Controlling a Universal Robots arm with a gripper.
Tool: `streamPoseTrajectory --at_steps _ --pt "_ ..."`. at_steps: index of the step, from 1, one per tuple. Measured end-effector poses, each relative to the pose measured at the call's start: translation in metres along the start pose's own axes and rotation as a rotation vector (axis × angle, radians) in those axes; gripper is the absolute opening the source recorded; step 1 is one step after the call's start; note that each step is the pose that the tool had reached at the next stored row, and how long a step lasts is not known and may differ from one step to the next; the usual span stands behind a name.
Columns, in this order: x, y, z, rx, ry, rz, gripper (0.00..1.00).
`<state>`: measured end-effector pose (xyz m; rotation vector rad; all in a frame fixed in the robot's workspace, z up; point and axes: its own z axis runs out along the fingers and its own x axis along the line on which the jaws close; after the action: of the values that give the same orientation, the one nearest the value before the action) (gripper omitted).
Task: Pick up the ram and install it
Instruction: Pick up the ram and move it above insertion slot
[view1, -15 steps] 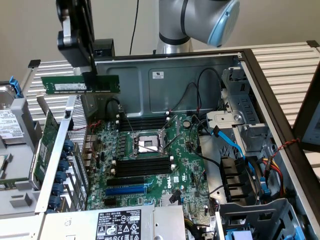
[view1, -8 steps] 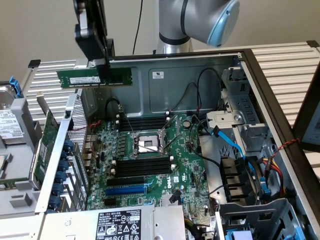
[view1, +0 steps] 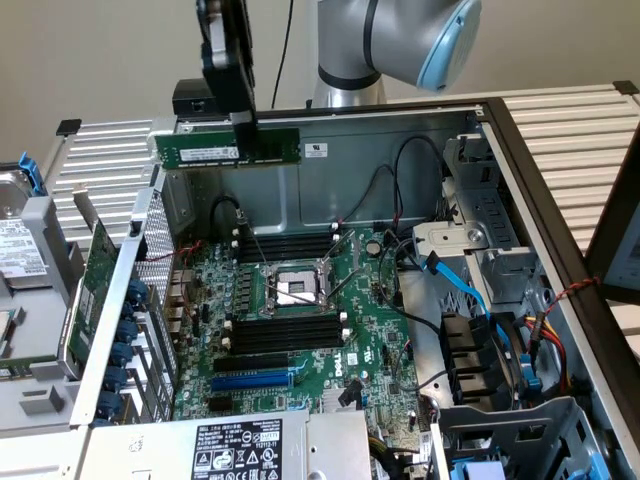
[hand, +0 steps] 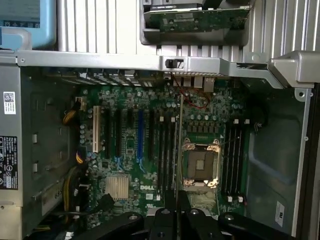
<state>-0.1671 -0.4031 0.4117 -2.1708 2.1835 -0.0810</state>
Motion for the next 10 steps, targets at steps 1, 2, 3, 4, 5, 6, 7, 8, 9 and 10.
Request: streamPoseTrajectory --at_steps 1,2,3,4,5,6,7,8,9,10 --pt "-0.002 -0.0035 0.0010 0.0003 0.0000 0.000 0.14" --pt "-0.006 -0.0065 0.0020 0.0007 0.0002 0.000 0.14" --pt "-0.009 -0.0092 0.0030 0.0008 0.0004 0.000 0.14" --pt "-0.013 -0.0117 0.0040 0.0014 0.0004 0.000 0.14" --pt "-0.016 -0.0139 0.0046 0.0023 0.0005 0.000 0.14" --pt "-0.017 -0.0167 0.0052 0.0044 0.0004 0.000 0.14" --pt "-0.018 -0.0175 0.0057 0.0084 0.0004 0.000 0.14" --pt "-0.018 -0.0175 0.0064 0.0123 0.0003 0.000 0.14" --pt "-0.017 -0.0175 0.0069 0.0145 0.0004 0.000 0.14" --pt "-0.016 -0.0175 0.0073 0.0156 0.0004 0.000 0.14"
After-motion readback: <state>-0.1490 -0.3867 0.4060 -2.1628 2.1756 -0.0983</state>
